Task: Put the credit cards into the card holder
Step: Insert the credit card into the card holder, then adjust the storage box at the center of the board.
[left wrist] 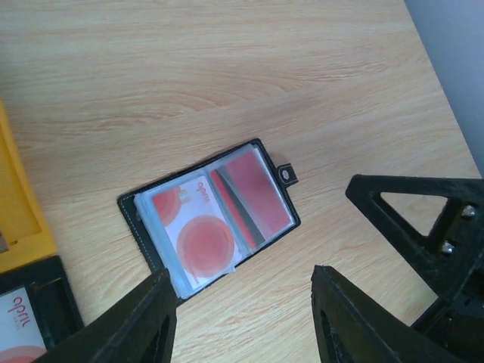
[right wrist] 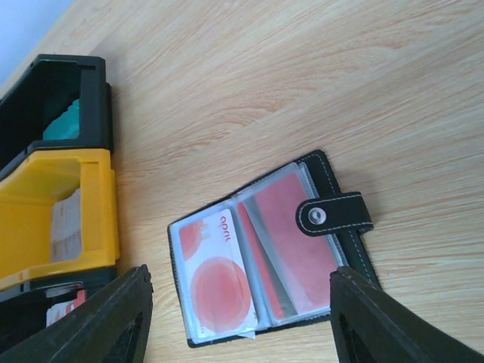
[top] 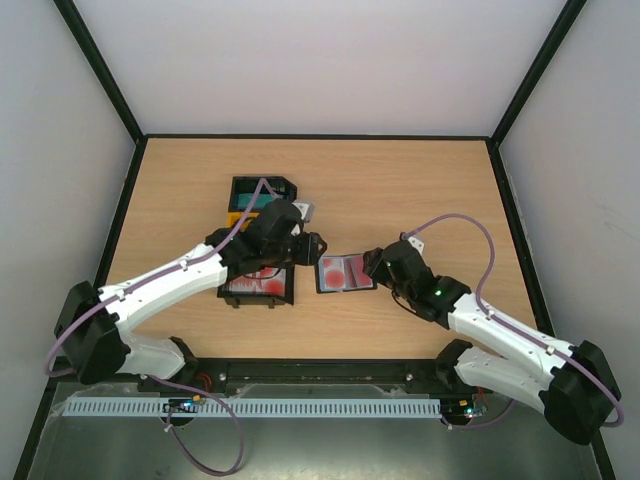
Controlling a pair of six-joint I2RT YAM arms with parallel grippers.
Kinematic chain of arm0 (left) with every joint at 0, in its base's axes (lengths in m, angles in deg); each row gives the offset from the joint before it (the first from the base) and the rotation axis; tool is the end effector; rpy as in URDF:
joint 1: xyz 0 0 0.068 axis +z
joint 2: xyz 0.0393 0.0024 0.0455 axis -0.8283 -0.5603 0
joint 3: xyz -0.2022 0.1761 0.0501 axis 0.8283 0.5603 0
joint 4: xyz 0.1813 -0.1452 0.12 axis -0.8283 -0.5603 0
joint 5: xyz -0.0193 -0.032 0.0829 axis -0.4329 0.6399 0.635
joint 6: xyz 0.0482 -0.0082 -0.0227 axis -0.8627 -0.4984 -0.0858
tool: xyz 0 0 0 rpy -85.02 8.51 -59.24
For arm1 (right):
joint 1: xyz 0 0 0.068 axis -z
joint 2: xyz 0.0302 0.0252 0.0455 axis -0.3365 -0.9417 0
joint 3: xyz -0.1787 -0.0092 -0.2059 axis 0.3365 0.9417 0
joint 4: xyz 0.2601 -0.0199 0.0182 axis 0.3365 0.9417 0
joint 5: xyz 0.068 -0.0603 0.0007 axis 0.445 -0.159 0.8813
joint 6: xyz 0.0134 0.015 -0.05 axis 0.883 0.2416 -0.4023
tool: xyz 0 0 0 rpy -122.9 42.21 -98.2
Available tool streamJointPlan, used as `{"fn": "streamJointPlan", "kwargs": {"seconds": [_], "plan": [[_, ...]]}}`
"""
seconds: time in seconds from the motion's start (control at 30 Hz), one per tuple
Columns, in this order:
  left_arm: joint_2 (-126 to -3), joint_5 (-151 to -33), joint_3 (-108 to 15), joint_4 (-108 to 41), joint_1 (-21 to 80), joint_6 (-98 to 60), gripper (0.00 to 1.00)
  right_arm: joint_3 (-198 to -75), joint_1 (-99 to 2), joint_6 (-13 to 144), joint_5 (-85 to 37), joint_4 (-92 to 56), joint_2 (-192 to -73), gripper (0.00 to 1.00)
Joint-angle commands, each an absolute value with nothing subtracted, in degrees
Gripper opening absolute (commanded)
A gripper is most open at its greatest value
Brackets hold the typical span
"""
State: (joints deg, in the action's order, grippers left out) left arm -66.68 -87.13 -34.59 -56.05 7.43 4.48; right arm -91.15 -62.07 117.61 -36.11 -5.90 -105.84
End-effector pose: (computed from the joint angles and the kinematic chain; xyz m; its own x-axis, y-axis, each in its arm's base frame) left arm 0.1985 -0.2276 0.2884 -0.7818 0.0082 -0.6235 0.3997 0.7740 -0.4910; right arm 0.1513 0.1344 0.2165 -0.7657 0.4594 -0.4501 0.0598 0.7477 0.6613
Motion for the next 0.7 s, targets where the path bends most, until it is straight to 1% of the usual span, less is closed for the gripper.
{"fn": "streamJointPlan", "kwargs": {"seconds": [0.0,0.2,0.33,0.47,0.57,0.67], "plan": [[-67.7,-90.0,-32.4,-60.0,7.9,2.9,0.49,-92.1,-62.3,118.4,-37.0,-1.8,-105.0,0.63],[-67.3,-94.4,-25.6,-58.5,7.7,3.6,0.48,-92.9,-62.3,118.7,-33.3,-6.5,-110.1,0.63],[-68.2,-94.1,-23.4,-59.7,7.9,3.1,0.49,-93.4,-62.3,118.8,-29.7,-10.0,-114.8,0.63],[-71.8,-96.4,-21.1,-57.6,9.0,2.7,0.48,-93.5,-62.3,118.1,-29.1,-12.1,-118.2,0.63],[-74.7,-101.4,-20.2,-53.7,9.0,1.8,0.48,-93.5,-62.4,117.1,-28.9,-12.4,-120.2,0.63],[-77.3,-102.0,-20.2,-53.4,9.0,2.5,0.47,-93.4,-62.4,116.3,-29.0,-12.5,-121.5,0.63]]}}
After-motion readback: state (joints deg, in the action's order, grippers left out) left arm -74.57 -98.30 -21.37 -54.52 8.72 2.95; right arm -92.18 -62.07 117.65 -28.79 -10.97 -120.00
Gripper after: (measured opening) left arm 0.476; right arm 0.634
